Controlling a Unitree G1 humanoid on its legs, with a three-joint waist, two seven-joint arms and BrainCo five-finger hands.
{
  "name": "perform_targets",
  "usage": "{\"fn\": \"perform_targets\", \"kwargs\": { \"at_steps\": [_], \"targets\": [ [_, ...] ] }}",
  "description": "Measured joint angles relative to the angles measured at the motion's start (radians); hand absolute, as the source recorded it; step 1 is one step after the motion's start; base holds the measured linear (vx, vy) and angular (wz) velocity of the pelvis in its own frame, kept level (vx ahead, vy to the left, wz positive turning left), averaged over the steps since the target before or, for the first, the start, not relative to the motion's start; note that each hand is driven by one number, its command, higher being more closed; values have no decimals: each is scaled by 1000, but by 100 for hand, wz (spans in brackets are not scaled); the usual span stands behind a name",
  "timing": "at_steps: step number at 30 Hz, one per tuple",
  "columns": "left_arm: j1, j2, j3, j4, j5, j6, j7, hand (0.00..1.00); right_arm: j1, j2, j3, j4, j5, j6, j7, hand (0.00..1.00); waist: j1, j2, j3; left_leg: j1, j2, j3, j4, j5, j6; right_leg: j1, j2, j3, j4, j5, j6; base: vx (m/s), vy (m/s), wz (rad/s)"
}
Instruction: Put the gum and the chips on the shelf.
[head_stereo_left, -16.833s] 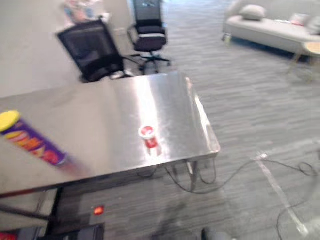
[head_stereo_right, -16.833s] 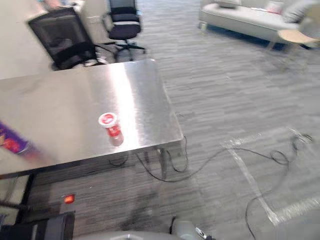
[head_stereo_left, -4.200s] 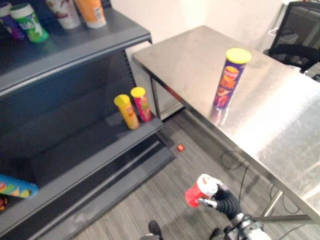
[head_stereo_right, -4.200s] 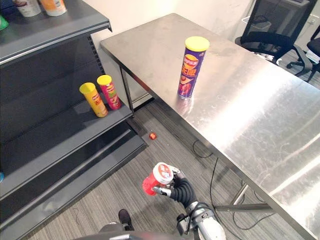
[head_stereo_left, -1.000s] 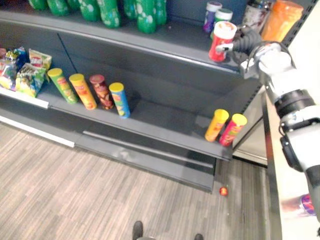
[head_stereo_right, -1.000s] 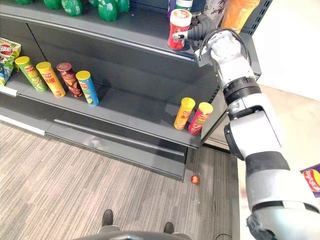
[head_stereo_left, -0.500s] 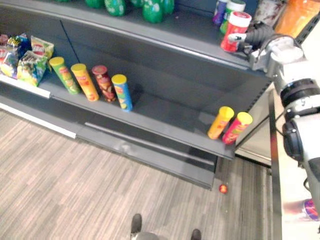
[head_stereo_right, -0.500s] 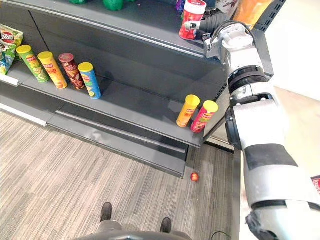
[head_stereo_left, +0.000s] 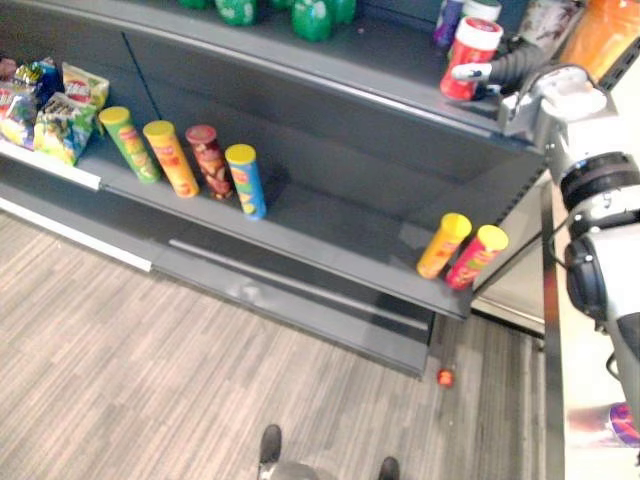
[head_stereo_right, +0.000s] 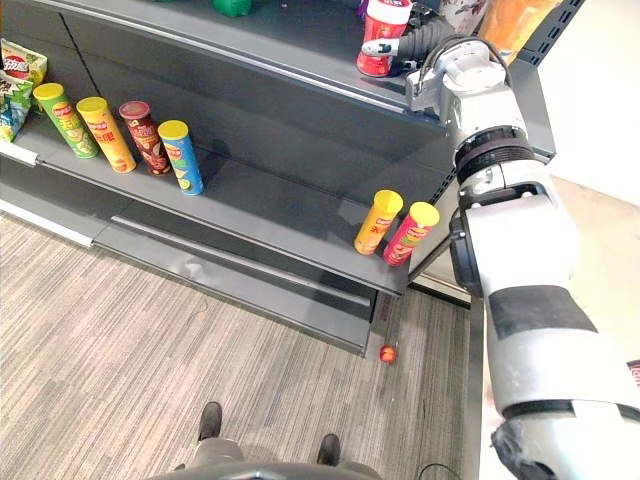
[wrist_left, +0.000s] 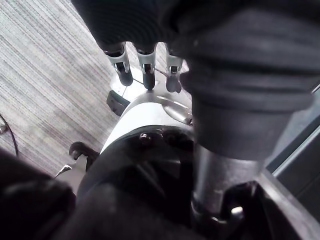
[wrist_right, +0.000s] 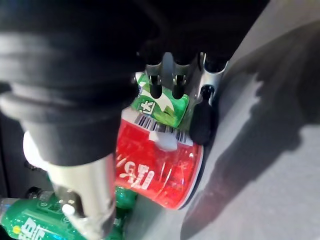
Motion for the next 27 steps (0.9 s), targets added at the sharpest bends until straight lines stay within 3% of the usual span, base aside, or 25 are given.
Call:
{"fn": "perform_targets", "kwargs": {
  "at_steps": [11,22,27],
  "targets": [
    [12,-1,13,-6,-2,1,-3,0,-2,-9,10,-50,37,2,30,0,-29,-1,0,11,1,2,0,-2,-3,12,1,0,-6,1,0,3,2,-1],
    [25,-6,35,-5,-7,8,-7,0,-2,-89,11,-84,37,8,47,0,-61,-1,0,22,5,21,0,-6,-8,12,5,16,-8,3,0,13,5,-4],
    [38,-5,52,-5,-7,18,-16,0,45,-157,72,-371,38,19,51,0,-98,1,-1,27,6,27,0,-8,-11,9,6,25,-6,4,-1,17,9,-5]
  ]
}}
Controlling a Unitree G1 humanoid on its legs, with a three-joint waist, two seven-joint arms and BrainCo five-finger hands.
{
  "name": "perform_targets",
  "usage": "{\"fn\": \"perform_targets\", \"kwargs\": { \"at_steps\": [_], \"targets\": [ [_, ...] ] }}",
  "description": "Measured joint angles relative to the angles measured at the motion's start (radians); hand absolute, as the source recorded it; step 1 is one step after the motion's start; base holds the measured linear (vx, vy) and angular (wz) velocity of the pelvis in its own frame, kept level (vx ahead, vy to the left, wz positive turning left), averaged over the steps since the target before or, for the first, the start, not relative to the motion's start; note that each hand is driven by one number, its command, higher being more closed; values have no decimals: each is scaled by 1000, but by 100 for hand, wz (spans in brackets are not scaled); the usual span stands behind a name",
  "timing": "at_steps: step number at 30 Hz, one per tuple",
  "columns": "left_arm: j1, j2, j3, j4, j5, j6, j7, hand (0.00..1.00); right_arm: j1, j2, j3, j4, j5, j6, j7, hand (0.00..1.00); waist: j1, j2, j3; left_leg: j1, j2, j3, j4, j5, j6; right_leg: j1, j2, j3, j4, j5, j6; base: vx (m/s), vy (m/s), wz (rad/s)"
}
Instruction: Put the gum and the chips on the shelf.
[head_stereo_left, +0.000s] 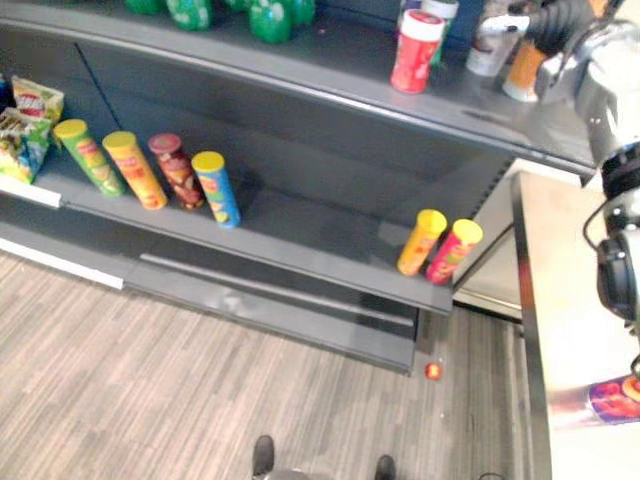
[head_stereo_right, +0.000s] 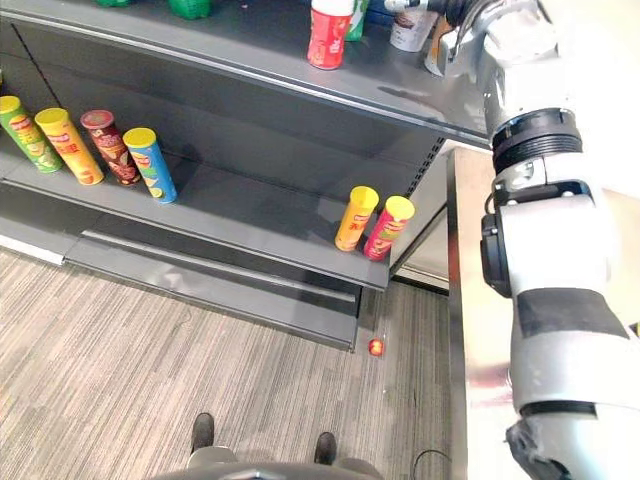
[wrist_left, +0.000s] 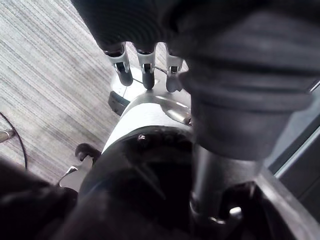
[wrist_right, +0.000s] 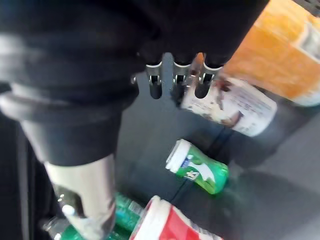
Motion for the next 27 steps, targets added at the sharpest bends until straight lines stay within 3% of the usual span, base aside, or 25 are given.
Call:
{"fn": "perform_targets", "kwargs": {
  "at_steps": [5,7,9,12,16,20,23,27],
  "targets": [
    [7,0,16,3,-1,21,-4,0,216,-91,-7,-545,52,-14,10,0,-28,4,-10,6,-1,27,0,-5,-2,-21,-1,28,11,-1,1,16,14,-17],
    [23,-1,18,0,-25,30,-5,0,451,-97,-110,-896,77,-68,1,0,-50,1,-27,5,-2,30,0,-8,-2,-27,-2,33,12,-2,1,35,14,-7],
    [37,-2,18,0,-39,35,-5,0,636,-97,-184,-1109,77,-113,-2,0,-65,1,-46,-1,-4,30,0,-9,-4,-37,-3,37,14,-2,1,45,12,-8],
    [57,-2,19,1,-39,42,-2,0,926,-101,-257,-1299,115,-156,30,0,-83,0,-81,0,-6,26,0,-12,-4,-37,-6,38,15,-3,0,14,5,-2],
    [81,-6,18,-4,-39,41,7,0,1273,-133,-261,-1369,247,-157,124,0,-93,-8,-106,9,-10,21,0,-17,-8,-43,-11,38,46,-29,7,-25,18,3],
    [90,-14,18,-2,-40,40,24,0,1588,-101,-261,-1370,328,-141,168,0,-93,-15,-120,11,-18,20,0,-20,-10,-55,-25,39,69,-42,7,-31,24,1],
    [103,-18,19,-1,-40,47,34,0,1784,51,-187,-1365,404,-126,167,0,-95,-12,-143,15,-19,20,0,-20,-10,-56,-26,41,74,-47,-1,0,0,0],
    [102,-18,18,3,-38,57,36,0,1926,261,65,-1328,472,-61,152,0,-94,-8,-149,24,-20,20,0,-20,-10,-54,-29,43,86,-51,-3,0,0,0]
  ]
}}
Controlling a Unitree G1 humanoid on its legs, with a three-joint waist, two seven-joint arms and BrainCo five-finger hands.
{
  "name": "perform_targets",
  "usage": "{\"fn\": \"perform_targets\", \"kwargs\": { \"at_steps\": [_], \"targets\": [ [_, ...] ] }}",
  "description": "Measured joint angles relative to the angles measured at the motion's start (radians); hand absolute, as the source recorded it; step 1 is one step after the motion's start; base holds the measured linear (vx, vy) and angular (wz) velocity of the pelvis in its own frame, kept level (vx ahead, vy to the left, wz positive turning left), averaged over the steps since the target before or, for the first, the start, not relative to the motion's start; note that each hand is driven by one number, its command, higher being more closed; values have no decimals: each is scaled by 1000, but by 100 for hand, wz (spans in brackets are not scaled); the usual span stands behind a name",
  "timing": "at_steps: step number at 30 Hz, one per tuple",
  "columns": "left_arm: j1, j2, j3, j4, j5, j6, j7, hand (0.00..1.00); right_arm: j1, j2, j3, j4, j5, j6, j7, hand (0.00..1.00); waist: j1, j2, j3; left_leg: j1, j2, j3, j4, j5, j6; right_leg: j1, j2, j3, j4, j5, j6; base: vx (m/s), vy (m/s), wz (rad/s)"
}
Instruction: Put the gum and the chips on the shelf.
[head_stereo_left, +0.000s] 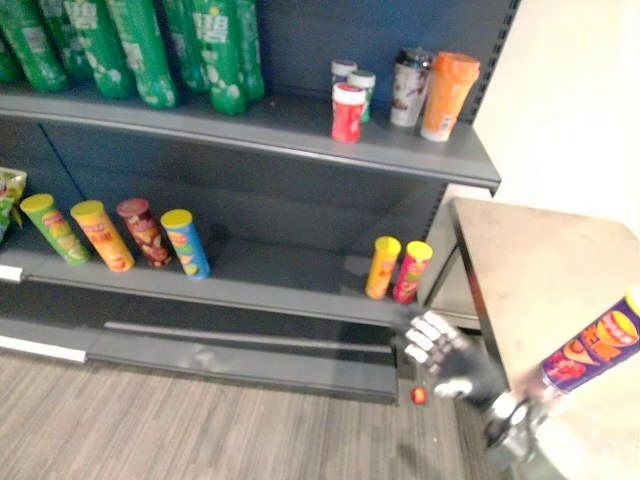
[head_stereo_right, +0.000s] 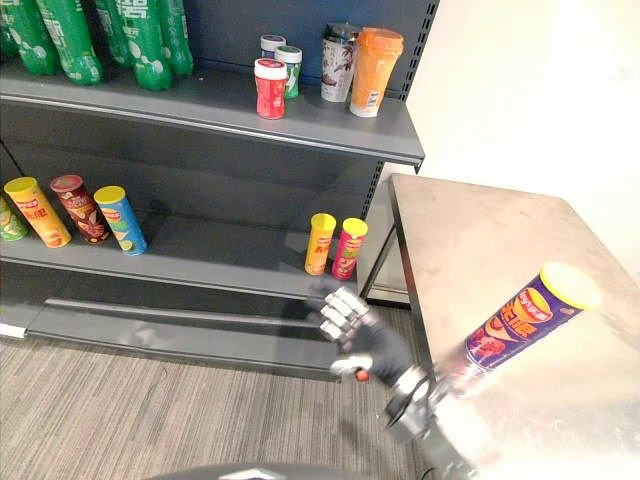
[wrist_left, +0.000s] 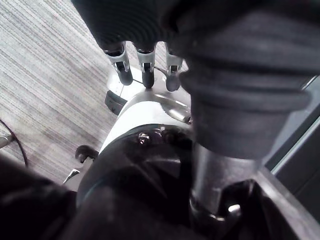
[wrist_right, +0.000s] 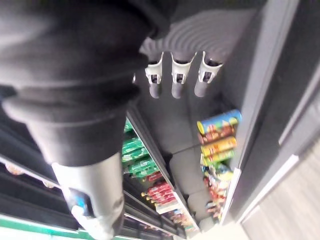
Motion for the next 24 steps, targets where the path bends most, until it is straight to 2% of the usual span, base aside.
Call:
{"fn": "perform_targets", "kwargs": {
  "at_steps": [2,4,7,12,14,15,17,18,19,20,21,22,23,24],
  "targets": [
    [0,0,0,2,8,0,0,0,10,83,56,74,-1,20,0,0,1,1,-3,0,-5,-2,0,0,0,-1,-5,0,3,0,0,0,0,0],
    [-1,0,0,3,13,1,1,0,10,129,55,124,-12,35,-1,0,3,1,-5,0,-12,-3,0,0,0,-2,-11,1,6,0,0,0,0,0],
    [-2,0,-17,-2,17,0,6,0,27,204,5,169,-94,40,-20,0,4,2,-6,-2,-19,4,1,0,0,-16,-15,18,17,1,1,10,29,-9],
    [3,18,-97,-49,16,1,40,0,125,292,-93,179,-125,35,-51,0,0,2,3,-3,-18,8,21,-6,1,-20,-14,27,21,3,5,34,10,-6],
    [2,33,-130,-59,17,-1,40,0,141,317,-125,195,-125,34,-56,0,-1,-2,18,-23,-15,16,104,-51,3,-23,-15,48,33,6,10,9,16,-35],
    [2,39,-146,-64,17,-1,40,0,156,331,-155,197,-126,33,-60,0,-4,5,31,-37,-8,34,172,-92,-1,-32,-14,71,42,7,11,-30,33,-72],
    [-1,43,-155,-62,27,-1,40,0,170,332,-204,190,-130,32,-60,0,-32,11,55,-56,9,68,286,-160,-7,-42,-6,104,44,9,6,-47,54,-104],
    [-6,43,-155,-63,50,-3,40,0,187,331,-241,172,-136,31,-60,0,-36,20,80,-51,32,118,355,-208,-8,-53,-2,105,41,11,-12,-60,100,-165],
    [-11,39,-154,-64,61,-2,41,0,197,319,-263,155,-157,26,-60,0,-49,31,105,-31,62,187,394,-242,-9,-50,-11,70,12,34,-82,-53,88,-182],
    [-12,39,-154,-66,71,-2,41,0,197,312,-271,153,-164,22,-60,0,-61,39,123,-6,74,230,391,-249,-3,-42,-20,34,-8,34,-108,-77,71,-186],
    [-18,39,-153,-52,89,8,41,0,197,291,-281,150,-168,19,-60,0,-84,66,141,34,107,295,374,-249,19,-18,-34,-55,-30,17,-141,-66,10,-165],
    [-22,34,-144,-37,95,10,42,0,204,287,-293,142,-168,11,-60,0,-98,75,164,69,126,362,368,-257,32,-49,-53,-108,88,19,-136,-60,11,-147],
    [-22,37,-144,-29,96,10,44,0,224,292,-297,136,-168,9,-58,0,-110,69,167,78,117,387,366,-258,31,-63,-65,-122,160,27,-131,0,20,-104],
    [-24,59,-146,-23,96,8,37,0,275,317,-311,124,-168,-1,-54,0,-130,30,169,81,83,405,370,-272,30,-61,-86,-129,159,91,-50,4,23,-74]
  ]
}}
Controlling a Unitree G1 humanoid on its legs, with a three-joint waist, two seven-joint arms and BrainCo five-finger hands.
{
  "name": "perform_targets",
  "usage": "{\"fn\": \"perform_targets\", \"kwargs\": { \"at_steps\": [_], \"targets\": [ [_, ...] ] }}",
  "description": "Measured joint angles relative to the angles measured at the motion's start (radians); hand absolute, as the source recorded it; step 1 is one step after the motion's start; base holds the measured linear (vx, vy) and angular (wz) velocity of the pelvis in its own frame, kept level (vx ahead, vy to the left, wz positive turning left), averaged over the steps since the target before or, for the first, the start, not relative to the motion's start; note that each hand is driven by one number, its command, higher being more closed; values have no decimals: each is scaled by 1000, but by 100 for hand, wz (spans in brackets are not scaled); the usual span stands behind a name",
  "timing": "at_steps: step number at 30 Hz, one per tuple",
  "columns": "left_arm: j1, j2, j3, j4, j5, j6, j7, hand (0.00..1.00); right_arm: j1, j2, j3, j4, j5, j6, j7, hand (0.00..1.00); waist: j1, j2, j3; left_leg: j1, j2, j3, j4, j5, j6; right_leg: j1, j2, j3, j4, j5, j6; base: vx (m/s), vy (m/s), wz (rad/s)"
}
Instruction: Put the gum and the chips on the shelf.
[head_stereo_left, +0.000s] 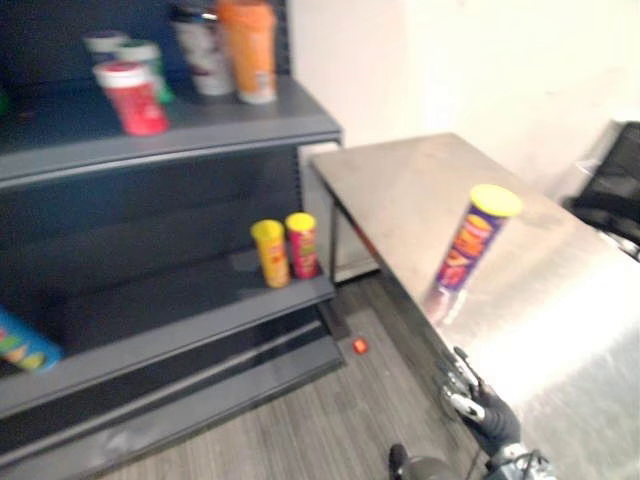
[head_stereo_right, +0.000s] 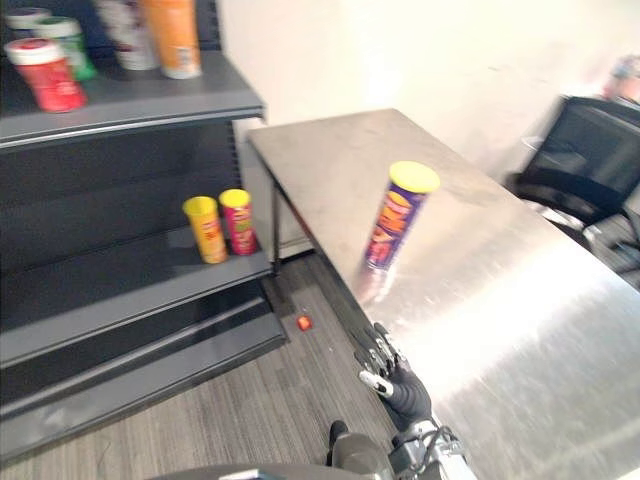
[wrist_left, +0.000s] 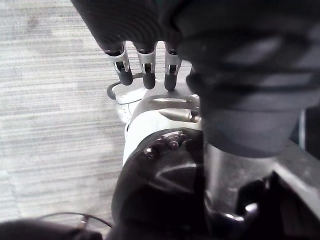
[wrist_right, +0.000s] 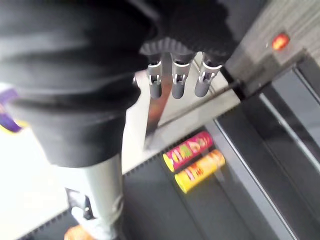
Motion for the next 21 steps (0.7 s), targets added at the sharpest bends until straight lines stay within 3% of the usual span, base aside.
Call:
{"fn": "perform_targets", "kwargs": {
  "at_steps": [1,2,3,4,5,6,8,9,10,11,13,15,17,19,21],
  "targets": [
    [-12,-5,-5,14,0,4,2,0,-6,8,-9,12,0,0,1,0,-2,11,0,-12,-16,-14,-8,-14,12,-1,13,10,-58,42,2,-39,51,-155],
    [-48,-18,0,68,3,6,4,0,-51,16,-7,33,0,0,15,0,21,38,-11,-19,-54,-48,-73,-16,83,10,58,58,-232,171,-26,-67,19,-235],
    [-74,-16,24,95,4,-5,-13,0,-91,39,-3,35,0,5,25,0,31,30,2,5,-46,46,-101,15,67,-63,32,-32,41,-46,-92,-67,14,-234],
    [-72,-6,4,102,11,-5,-22,0,-84,45,-1,32,1,2,36,0,19,27,3,18,-51,71,-91,22,55,-72,-3,-83,165,-119,-84,19,-35,-187],
    [-71,4,-20,98,21,-12,-21,0,-66,52,9,25,3,-10,61,0,20,19,3,29,-66,110,-46,17,59,-68,-43,-173,235,-144,-59,4,-48,-142],
    [-73,12,-30,103,28,-5,-17,0,-77,47,35,30,2,-4,64,0,16,18,5,25,-48,140,-14,11,69,-75,-30,-243,211,-112,-67,-32,-56,-166],
    [-86,1,-46,127,42,10,1,0,-83,50,42,41,2,-3,71,0,26,49,-12,31,-46,174,-88,-8,79,-30,47,-215,23,-67,-23,-90,-41,-149],
    [-74,15,-50,134,41,-6,-12,0,-87,64,60,41,1,-3,77,0,26,28,-19,46,-56,232,-93,-8,42,-49,20,-233,94,-147,-56,-16,-96,-113],
    [-55,40,-82,117,47,-26,-30,0,-66,70,67,25,1,-7,79,0,10,-1,-25,42,-76,237,-82,-8,41,-39,1,-238,80,-183,-23,7,-133,-80],
    [-58,49,-101,116,61,-26,-29,0,-50,69,67,12,1,-16,86,0,7,1,-28,40,-91,244,-80,-10,37,-20,12,-238,27,-187,-15,19,-99,-40],
    [-75,41,-119,136,89,-11,-10,0,-46,63,65,8,1,-14,80,0,8,20,-27,64,-92,252,-100,23,45,14,40,-225,-59,-135,-23,11,-10,-34],
    [-74,44,-128,137,109,-12,-9,0,-11,62,51,9,2,-15,71,0,13,14,-21,106,-84,246,-73,33,43,67,45,-213,-77,-134,-25,-16,13,-15],
    [-71,53,-127,135,110,-26,-5,0,9,57,43,10,5,-16,59,0,29,3,-17,94,-66,184,22,33,44,104,45,-190,-108,-131,-20,-47,-14,-24],
    [-74,47,-124,115,106,-40,7,0,-14,44,45,24,7,-17,48,0,54,6,-18,42,-61,18,144,45,65,119,45,-136,-156,-119,-18,-80,-6,-52],
    [-74,34,-106,101,96,-40,21,0,-48,30,55,37,5,-21,42,0,72,5,-18,12,-81,-116,159,36,82,99,54,-78,-178,-103,-15,-56,42,-74]
  ]
}}
